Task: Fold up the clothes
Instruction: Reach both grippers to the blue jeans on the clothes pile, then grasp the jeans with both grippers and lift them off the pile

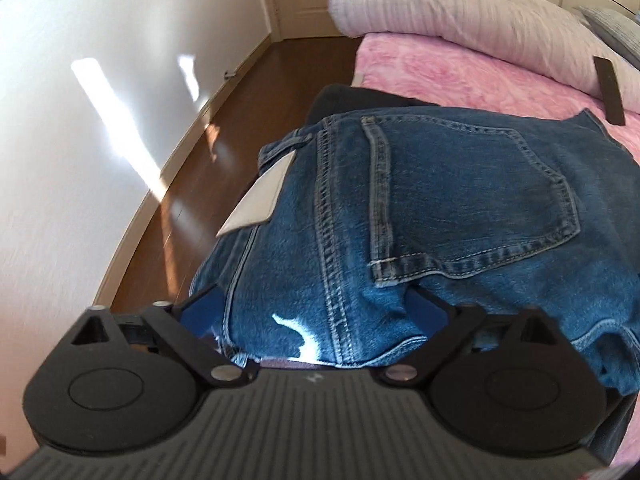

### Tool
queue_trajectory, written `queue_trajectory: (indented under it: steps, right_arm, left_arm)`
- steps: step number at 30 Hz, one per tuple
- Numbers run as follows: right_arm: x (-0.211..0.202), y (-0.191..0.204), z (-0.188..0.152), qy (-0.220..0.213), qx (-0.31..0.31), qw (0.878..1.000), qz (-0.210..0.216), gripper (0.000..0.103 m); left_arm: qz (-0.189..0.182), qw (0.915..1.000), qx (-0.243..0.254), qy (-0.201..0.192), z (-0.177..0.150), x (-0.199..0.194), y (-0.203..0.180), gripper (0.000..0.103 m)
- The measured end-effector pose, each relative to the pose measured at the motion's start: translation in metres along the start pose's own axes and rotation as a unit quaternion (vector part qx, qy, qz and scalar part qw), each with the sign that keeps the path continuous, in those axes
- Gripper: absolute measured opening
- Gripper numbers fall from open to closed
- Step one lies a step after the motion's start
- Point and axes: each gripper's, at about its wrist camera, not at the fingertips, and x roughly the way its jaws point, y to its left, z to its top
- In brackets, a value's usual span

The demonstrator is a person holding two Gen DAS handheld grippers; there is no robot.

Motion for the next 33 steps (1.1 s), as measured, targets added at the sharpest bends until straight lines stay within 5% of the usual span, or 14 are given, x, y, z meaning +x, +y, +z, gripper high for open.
queue_trajectory:
  steps: [3,5,16,25,26,27,33]
  right_arm:
    - [-0.027,-0.016,-0.008,-0.021,0.031,0.999,-0.011,0.003]
    - [-0.05,-0.028,-0.016,-0.037,0.053,0.998,-0.021,0.003]
    - [-0.175,-0.091,-0.059,-0.121,0.172,0.975,-0.075,0.002]
    - [-0.312,-0.044,-0.226,-0.097,0.284,0.94,-0.16,0.002]
    - [-0.323,-0.039,-0.253,-0.089,0.295,0.937,-0.166,0.002]
    - [-0.334,-0.034,-0.279,-0.081,0.306,0.933,-0.173,0.002]
    - [-0.363,0.009,-0.44,-0.004,0.378,0.909,-0.177,0.002]
  left_arm:
    - [0.01,0.9999,0.013,-0.004,0.0,-0.004,-0.007,0.049]
    - [0.013,0.9998,0.006,-0.01,0.001,-0.011,-0.006,0.041]
    - [-0.029,0.993,0.013,-0.114,0.021,-0.131,-0.075,0.033]
    - [-0.128,0.9753,0.084,-0.159,0.032,-0.246,-0.27,0.032]
    - [-0.145,0.9717,0.094,-0.161,0.03,-0.256,-0.299,0.028]
    - [-0.161,0.9677,0.105,-0.163,0.027,-0.267,-0.328,0.005]
    - [-0.24,0.9475,0.165,-0.132,0.01,-0.306,-0.507,0.004]
